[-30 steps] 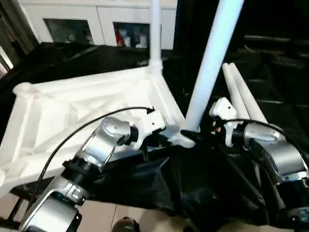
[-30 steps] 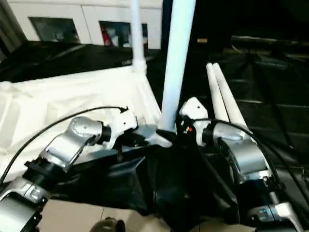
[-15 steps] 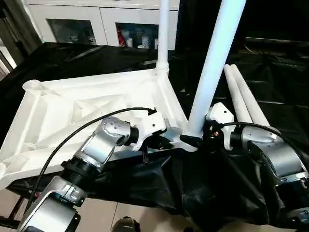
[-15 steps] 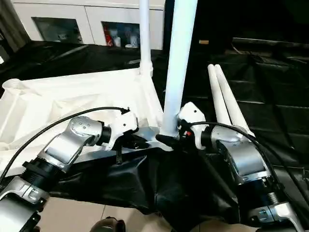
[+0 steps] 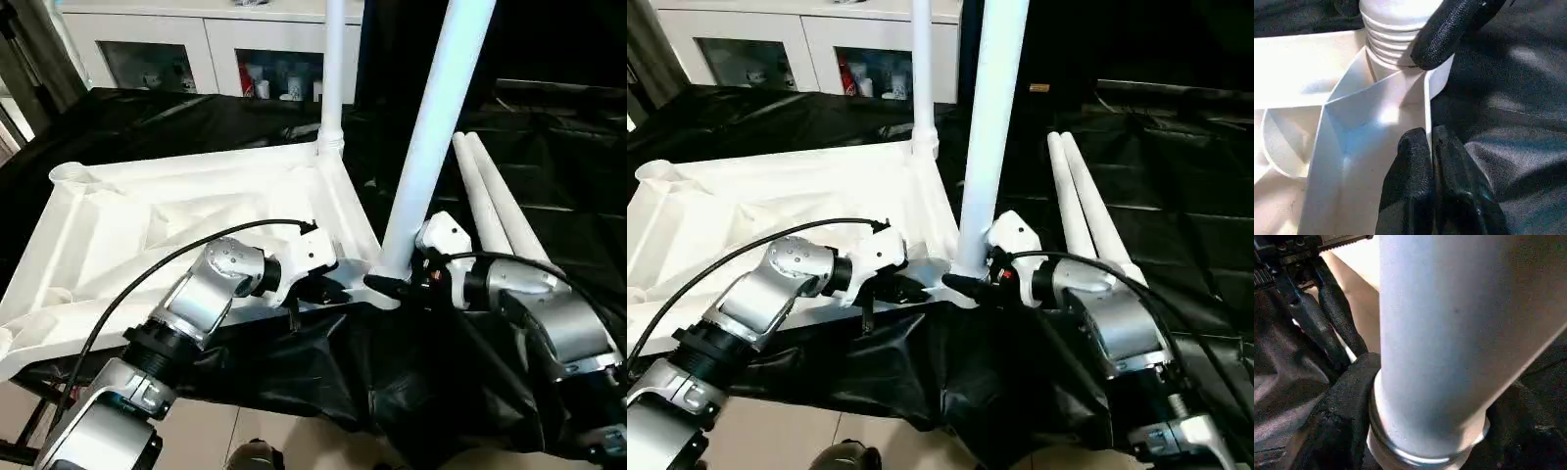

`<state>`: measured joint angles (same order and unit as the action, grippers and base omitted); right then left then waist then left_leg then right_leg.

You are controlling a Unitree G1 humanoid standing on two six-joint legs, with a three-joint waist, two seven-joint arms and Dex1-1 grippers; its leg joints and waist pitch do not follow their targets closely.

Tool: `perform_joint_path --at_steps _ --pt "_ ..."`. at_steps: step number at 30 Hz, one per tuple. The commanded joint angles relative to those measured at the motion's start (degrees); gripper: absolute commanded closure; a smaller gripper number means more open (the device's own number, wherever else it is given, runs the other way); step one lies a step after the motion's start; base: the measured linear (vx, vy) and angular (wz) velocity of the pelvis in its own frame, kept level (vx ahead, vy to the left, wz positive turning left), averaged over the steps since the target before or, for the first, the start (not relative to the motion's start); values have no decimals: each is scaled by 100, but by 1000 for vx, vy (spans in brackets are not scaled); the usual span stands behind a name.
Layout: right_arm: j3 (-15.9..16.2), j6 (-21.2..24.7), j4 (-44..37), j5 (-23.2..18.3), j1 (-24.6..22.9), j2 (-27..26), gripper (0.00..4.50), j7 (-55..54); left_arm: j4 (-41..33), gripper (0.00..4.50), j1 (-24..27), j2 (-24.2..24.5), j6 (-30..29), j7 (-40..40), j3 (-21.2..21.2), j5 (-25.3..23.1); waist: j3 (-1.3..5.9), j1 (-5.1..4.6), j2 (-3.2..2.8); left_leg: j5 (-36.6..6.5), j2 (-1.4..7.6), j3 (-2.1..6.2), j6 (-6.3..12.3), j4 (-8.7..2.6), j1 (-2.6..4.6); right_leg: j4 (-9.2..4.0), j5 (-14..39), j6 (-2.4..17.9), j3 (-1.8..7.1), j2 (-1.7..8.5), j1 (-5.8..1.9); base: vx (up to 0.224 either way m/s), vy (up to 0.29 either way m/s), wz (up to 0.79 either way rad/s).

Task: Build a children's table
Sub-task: Rotate leg to tighten

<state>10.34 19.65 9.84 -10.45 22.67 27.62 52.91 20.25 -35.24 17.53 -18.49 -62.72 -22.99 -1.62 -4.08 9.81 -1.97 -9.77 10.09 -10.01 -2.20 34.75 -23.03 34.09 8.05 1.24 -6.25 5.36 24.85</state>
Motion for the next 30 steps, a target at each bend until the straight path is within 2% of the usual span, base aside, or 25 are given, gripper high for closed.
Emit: perform_joint_path --at_steps 1,4,5,6,7,8,9,11,12,13,14,15,17,18,20,22,23,24,25,27,30 --pt "17 123 129 -25 -54 -104 177 -78 -212 450 -148 -149 124 67 72 146 542 -5 55 -1057 315 117 300 -368 122 -360 1432 1037 309 404 -409 0 0 0" --pt "-79 225 342 -10 -39 -348 178 -456 46 450 -259 -325 17 485 215 90 525 -24 59 -1139 298 103 272 -365 124 -391 1600 1029 307 405 -392 0 0 0" --pt "-235 279 714 36 18 -746 178 -1088 480 450 -442 -597 -56 1152 417 -5 526 -25 63 -1193 299 117 218 -372 122 -401 1716 980 298 413 -411 0 0 0" --pt "-404 260 1118 82 112 -1153 178 -1749 886 450 -613 -851 -124 1748 587 -70 514 -58 52 -1255 276 104 157 -369 134 -434 1856 953 293 395 -361 0 0 0" --pt "-452 241 1242 97 146 -1271 178 -1944 998 450 -661 -922 -146 1907 632 -82 529 -71 59 -1416 275 136 37 -377 153 -460 2099 887 264 419 -389 0 0 0" --pt "-472 228 1299 110 166 -1322 178 -2040 1045 450 -682 -956 -163 1976 652 -84 526 -86 75 -1423 267 140 29 -392 136 -471 2175 819 255 423 -411 0 0 0" --pt "-576 148 1626 200 291 -1606 178 -2602 1300 450 -791 -1151 -278 2351 762 -82 521 -111 47 -1504 280 141 4 -404 152 -486 2198 781 262 419 -383 0 0 0" --pt "-651 22 2093 295 534 -2050 178 -3294 1746 450 -978 -1435 -381 2989 837 -175 505 -184 16 -1750 264 153 -44 -420 175 -527 2330 731 249 423 -379 0 0 0" --pt "-655 6 2141 302 566 -2105 178 -3356 1797 450 -1000 -1472 -399 3069 850 -180 475 -225 23 -1859 254 148 -47 -428 178 -553 2462 702 244 415 -368 0 0 0" --pt "-663 -28 2307 318 693 -2296 178 -3541 1962 450 -1074 -1594 -441 3344 889 -197 447 -235 15 -2100 225 141 -42 -418 252 -631 2883 576 210 408 -348 0 0 0" --pt "-673 -29 2397 321 764 -2384 178 -3640 2024 450 -1103 -1645 -451 3457 896 -212 440 -252 26 -2218 215 150 -37 -419 292 -688 3200 466 180 427 -364 0 0 0" --pt "-712 -60 2487 331 830 -2468 178 -3686 2109 450 -1141 -1692 -427 3528 914 -226 462 -238 17 -2173 221 161 -37 -419 305 -697 3211 420 176 436 -378 0 0 0" --pt "-786 -133 2614 345 930 -2602 178 -3706 2237 450 -1196 -1761 -324 3544 925 -237 466 -245 -1 -2118 243 167 13 -460 308 -720 3052 378 159 424 -411 0 0 0" --pt "-807 -160 2644 355 953 -2632 143 -3719 2272 450 -1210 -1777 -270 3521 924 -231 452 -277 5 -2167 252 185 7 -490 287 -717 3003 369 143 418 -435 0 0 0" --pt "-799 -186 2653 362 980 -2636 108 -3668 2240 450 -1189 -1749 -130 3350 842 -253 467 -291 12 -2218 253 195 -21 -499 305 -704 2945 362 154 427 -437 0 0 0" --pt "-776 -272 2700 417 1022 -2622 107 -3653 2243 450 -1172 -1711 -6 3199 762 -284 477 -330 16 -2154 259 210 -10 -522 251 -661 2770 416 173 438 -475 0 0 0" --pt "-773 -300 2727 432 1037 -2623 81 -3662 2260 450 -1176 -1708 14 3184 751 -289 495 -332 8 -2046 272 210 -8 -526 242 -626 2572 486 188 441 -482 0 0 0" --pt "-704 -384 2703 504 1034 -2557 81 -3611 2249 450 -1149 -1679 157 3048 709 -280 497 -336 15 -1974 264 186 12 -508 253 -618 2411 585 209 443 -465 0 0 0" --pt "-563 -531 2596 606 992 -2382 81 -3401 2202 450 -1079 -1610 307 2778 649 -247 507 -317 12 -1852 264 177 37 -503 243 -596 2234 671 221 446 -480 0 0 0" --pt "-537 -639 2446 625 922 -2236 81 -3185 2127 450 -987 -1518 492 2484 563 -243 512 -308 18 -1680 266 158 100 -495 216 -552 1966 768 239 443 -500 0 0 0" --pt "-517 -629 2200 576 808 -2031 81 -2820 1970 450 -845 -1387 539 2157 482 -211 518 -293 22 -1513 267 136 198 -476 214 -519 1731 898 251 440 -521 0 0 0"
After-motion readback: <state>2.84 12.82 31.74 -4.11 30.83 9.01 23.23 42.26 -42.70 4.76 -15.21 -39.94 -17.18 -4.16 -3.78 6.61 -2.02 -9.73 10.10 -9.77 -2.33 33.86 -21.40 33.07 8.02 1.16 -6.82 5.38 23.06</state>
